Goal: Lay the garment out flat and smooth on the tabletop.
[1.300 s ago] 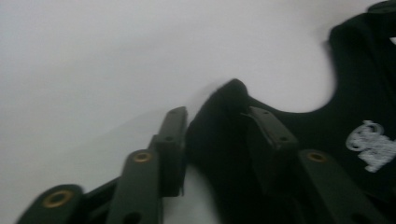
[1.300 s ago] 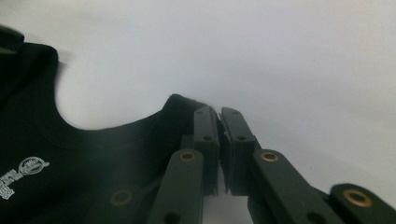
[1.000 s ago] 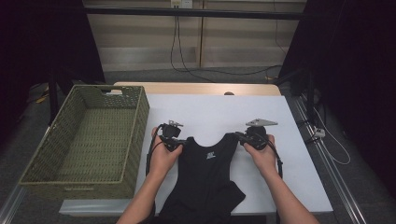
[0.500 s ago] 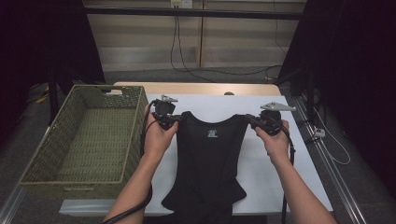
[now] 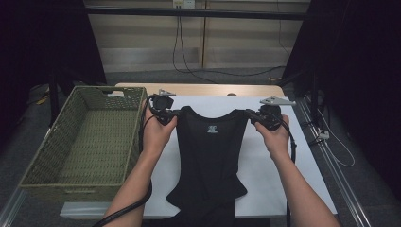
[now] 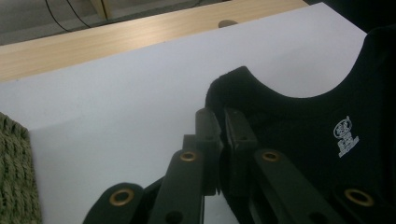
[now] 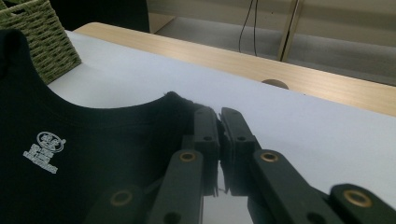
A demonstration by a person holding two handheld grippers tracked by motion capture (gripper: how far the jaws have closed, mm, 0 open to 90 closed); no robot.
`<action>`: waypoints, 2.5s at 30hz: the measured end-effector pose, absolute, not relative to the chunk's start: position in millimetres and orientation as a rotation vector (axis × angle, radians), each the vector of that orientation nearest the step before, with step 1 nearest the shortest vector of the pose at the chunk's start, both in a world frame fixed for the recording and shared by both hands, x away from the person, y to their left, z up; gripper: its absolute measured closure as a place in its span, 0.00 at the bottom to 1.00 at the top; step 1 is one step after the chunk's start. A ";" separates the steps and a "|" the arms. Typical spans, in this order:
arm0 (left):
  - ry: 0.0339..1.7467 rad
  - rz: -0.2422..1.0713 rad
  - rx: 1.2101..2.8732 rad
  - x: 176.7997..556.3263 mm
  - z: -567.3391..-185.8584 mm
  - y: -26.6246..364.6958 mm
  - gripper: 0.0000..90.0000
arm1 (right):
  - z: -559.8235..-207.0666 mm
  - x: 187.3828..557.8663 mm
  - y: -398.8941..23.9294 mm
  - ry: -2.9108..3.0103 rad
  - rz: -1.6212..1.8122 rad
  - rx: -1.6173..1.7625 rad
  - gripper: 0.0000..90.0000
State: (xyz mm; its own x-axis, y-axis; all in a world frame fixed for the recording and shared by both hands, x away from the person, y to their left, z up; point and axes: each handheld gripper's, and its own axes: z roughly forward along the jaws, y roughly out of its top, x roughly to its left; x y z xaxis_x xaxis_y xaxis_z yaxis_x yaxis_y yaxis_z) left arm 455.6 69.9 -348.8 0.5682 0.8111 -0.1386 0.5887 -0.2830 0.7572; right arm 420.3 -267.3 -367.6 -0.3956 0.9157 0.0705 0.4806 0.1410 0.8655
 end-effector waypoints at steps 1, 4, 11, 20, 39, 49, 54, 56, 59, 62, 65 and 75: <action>1.119 0.352 1.999 456.2 -350.5 71.2 0.96 | -368.2 420.2 -266.3 1.944 1.186 1.336 0.96; 1.126 0.333 1.992 456.9 -355.0 73.3 0.96 | -370.7 420.4 -264.7 1.951 1.189 1.330 0.95; 1.130 0.312 1.987 459.7 -358.4 77.3 0.96 | -376.5 421.4 -263.3 1.969 1.186 1.331 0.95; 1.123 0.329 1.986 468.3 -348.8 75.1 0.96 | -368.1 430.4 -267.2 1.942 1.167 1.319 0.96; 1.129 0.336 1.956 490.0 -331.2 79.3 0.96 | -339.9 453.8 -262.5 1.892 1.161 1.261 0.96; 1.133 0.323 1.951 491.4 -335.4 80.0 0.96 | -350.4 451.2 -259.4 1.933 1.164 1.256 0.96; 1.150 0.297 1.962 499.2 -345.7 81.5 0.96 | -358.5 454.1 -258.5 1.962 1.145 1.254 0.96; 1.151 0.291 1.969 504.9 -349.0 82.2 0.96 | -360.8 458.1 -258.9 1.970 1.142 1.253 0.96; 1.159 0.276 1.980 515.5 -348.9 81.8 0.96 | -361.2 468.1 -261.3 1.980 1.125 1.262 0.96; 1.152 0.300 1.982 533.2 -338.9 79.0 0.96 | -353.4 486.3 -263.9 1.960 1.079 1.270 0.97; 1.134 0.398 1.916 558.6 -315.3 75.6 0.96 | -330.0 513.7 -262.9 1.837 1.035 1.247 0.97; 1.236 0.382 1.956 544.5 -366.5 77.0 0.28 | -351.1 523.2 -241.3 1.916 0.998 1.342 0.33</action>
State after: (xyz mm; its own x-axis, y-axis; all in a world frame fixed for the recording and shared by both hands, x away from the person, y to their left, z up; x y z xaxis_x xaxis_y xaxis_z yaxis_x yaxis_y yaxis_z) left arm 544.5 77.0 -366.5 0.4828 0.8635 -0.1460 0.6308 -0.2272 0.7419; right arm 523.2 -241.3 -351.1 -0.3180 0.9470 -0.0458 0.5053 0.2102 0.8370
